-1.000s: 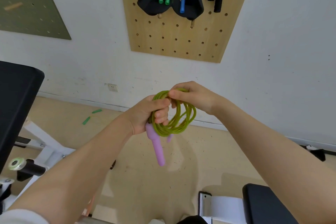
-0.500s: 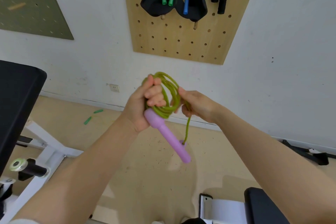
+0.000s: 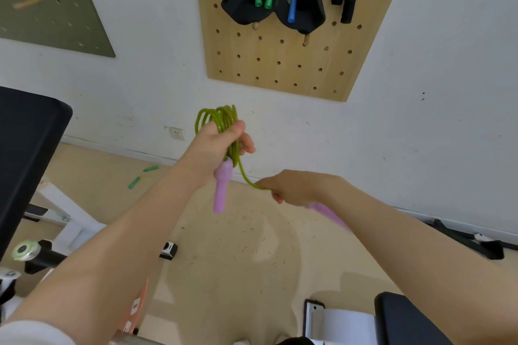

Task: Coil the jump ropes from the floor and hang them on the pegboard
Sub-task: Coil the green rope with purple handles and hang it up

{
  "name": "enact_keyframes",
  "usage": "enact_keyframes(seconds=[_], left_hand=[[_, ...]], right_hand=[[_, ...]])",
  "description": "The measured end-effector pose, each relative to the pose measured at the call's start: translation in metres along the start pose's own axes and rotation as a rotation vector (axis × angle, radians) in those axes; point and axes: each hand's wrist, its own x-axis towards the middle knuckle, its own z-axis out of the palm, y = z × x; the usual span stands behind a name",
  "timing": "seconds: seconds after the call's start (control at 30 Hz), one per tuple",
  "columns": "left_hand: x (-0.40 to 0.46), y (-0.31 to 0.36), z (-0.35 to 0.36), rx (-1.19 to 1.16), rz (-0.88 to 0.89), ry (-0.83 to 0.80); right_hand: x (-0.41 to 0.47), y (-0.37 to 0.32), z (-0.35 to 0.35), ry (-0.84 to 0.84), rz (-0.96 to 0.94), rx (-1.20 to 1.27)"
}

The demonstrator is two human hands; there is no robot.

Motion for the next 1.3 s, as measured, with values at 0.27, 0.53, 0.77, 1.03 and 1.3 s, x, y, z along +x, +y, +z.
enact_keyframes(seconds=[0.27,0.53,0.77,1.03,1.3], left_hand=[[-0.016,-0.006,0.014,0.236,-0.062,-0.110],[-0.017,-0.011,0.014,-0.210,-0.271,-0.370],[-0.017,-0.007,0.007,-0.214,-0.295,-0.511],[-0.015,-0.004,0.011,-0.260,-0.349,-0.666],[-0.015,0.006,0.027,0.210,-0.164,-0.432]], right_hand=[[-0.017,-0.019,-0.040,0.463,-0.192,0.128],[-0.020,-0.018,-0.038,0.748,-0.242,0.454],[-0.023,0.001,-0.035,0.610,-0.204,0.168],[-0.027,-0.006,-0.029,0.365,-0.171,0.638],[-0.020,-0.004,-0.025,0.589,0.006,0.501]])
